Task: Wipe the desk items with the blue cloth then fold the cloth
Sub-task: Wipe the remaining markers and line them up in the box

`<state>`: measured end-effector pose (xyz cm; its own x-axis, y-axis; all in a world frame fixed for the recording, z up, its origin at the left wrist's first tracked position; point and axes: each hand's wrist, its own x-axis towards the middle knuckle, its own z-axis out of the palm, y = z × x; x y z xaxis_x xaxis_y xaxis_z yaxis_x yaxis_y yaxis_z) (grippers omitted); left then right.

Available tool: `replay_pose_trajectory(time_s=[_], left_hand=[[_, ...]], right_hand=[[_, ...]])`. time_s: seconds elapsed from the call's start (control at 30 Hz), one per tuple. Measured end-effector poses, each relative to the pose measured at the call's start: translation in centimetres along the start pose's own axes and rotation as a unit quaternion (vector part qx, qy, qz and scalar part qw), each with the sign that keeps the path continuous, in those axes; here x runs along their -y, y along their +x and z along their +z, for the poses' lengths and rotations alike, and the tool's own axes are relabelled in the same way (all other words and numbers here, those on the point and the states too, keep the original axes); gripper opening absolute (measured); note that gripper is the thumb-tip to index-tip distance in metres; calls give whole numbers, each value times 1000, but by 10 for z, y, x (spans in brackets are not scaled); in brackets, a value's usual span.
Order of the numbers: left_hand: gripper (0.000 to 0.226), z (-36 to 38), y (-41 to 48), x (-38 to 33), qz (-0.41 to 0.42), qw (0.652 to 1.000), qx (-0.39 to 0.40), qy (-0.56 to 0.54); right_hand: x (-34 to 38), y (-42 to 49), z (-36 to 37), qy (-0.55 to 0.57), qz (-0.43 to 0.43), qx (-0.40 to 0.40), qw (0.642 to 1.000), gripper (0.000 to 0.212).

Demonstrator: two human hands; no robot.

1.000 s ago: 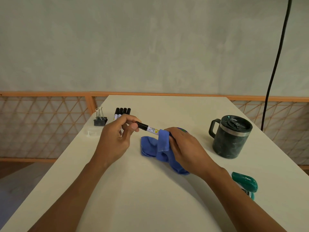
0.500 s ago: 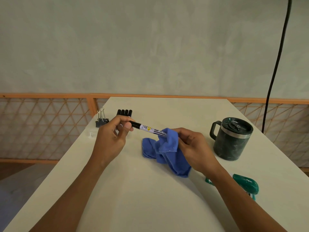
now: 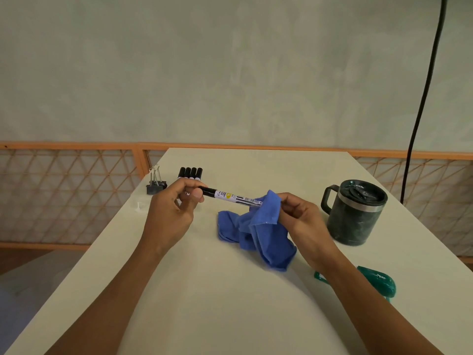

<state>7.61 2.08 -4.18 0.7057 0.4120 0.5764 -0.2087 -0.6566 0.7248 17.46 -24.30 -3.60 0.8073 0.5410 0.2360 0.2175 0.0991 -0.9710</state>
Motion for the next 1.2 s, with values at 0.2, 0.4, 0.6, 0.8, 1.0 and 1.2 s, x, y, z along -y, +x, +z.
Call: replay_pose_trajectory(time_s=[0.2,0.4,0.6,0.8,1.0,1.2], left_hand=[[12,2,-5,-11,22,999,-30,22],[14,2,-6,-12,22,1000,-22,0],[21,1,-7,-15,21,999,-30,-4],[30,19,-13,-20,-108,983,-35,-147],[22,37,-25,-31,-115,981,26,-154],[15,40,-24,-33,-145,966,15,-215]], right_hand=[[11,-5,4,-29,-16,-51,998,14],[11,-8,2,-55,-26,-54,997,12],[13,-8,3,-36,-5,-30,999,12],[13,-8,11,-20,-19,-83,996,7],[4,-11,22,-45,-32,-84,995,5],[0,-12,24,-113,-44,-53,991,5]])
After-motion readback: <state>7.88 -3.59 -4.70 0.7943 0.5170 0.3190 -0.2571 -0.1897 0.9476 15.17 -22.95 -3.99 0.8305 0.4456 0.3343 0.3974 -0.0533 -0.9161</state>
